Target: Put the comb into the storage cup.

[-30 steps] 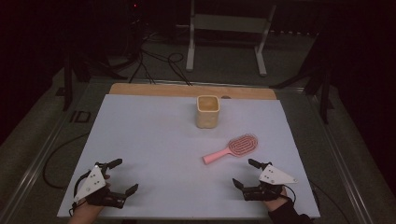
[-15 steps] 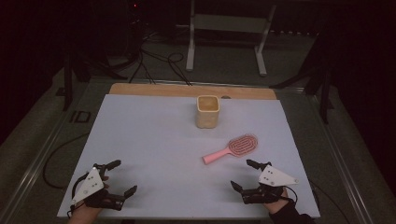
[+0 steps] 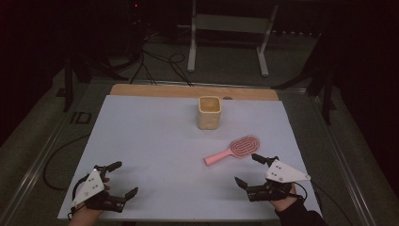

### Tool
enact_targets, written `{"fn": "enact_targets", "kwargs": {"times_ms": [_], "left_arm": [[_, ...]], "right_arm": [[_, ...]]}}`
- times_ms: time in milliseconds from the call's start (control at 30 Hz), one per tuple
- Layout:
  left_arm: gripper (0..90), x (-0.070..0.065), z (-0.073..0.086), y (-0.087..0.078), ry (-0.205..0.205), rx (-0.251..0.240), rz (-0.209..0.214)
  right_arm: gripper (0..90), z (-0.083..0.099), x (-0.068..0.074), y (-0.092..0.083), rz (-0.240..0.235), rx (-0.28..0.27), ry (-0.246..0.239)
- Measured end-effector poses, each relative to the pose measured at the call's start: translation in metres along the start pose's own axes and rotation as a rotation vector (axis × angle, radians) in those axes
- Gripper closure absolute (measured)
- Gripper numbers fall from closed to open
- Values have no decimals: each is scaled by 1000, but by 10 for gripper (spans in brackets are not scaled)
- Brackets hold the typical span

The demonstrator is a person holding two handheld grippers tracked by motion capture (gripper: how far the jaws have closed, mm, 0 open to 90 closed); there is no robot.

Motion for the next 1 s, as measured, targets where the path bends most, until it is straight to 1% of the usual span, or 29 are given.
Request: {"fn": "enact_targets", "kwargs": {"times_ms": [67, 100, 133, 200, 233, 300, 467, 500, 600, 767, 833, 1000], "left_arm": [[0, 0, 0, 0, -2, 1, -1], [0, 0, 0, 0, -2, 1, -1], [0, 0, 0, 0, -2, 1, -2], [0, 0, 0, 0, 0, 2, -2], [0, 0, 0, 0, -2, 2, -1], [0, 0, 0, 0, -1, 2, -1], [0, 0, 0, 0, -2, 1, -2], [0, 0, 0, 0, 0, 1, -3], [0, 0, 0, 0, 0, 1, -1], [0, -1, 0, 0, 6, 1, -1], [0, 0, 0, 0, 2, 1, -1], [0, 0, 0, 0, 8, 0, -1]], "right_arm": [[88, -6, -2, -2, 4, -10, 0], [88, -6, -2, -2, 4, -10, 0], [88, -12, -5, -2, 6, -17, -7], [88, -12, -5, -2, 6, -17, -7], [88, -20, -8, -3, 11, -18, -13], [87, -25, -11, -2, 11, -31, -17], [82, -34, -15, 0, 10, -45, -25], [82, -38, -17, 1, 1, -49, -28], [83, -44, -19, 6, 2, -45, -49], [83, -54, -21, 15, -16, -45, -65], [83, -57, -22, 20, -24, -43, -70], [83, -62, -24, 33, -42, -37, -74]]}}
Point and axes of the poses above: each handheld gripper's, and its own axes: y roughly forward along the jaws, z roughly out of its underside, x roughly to its left, the point moved 2 cm from there along y, roughly forward along the jaws, and after that the axes turned 6 degrees about -z, right-handed, at the moved point
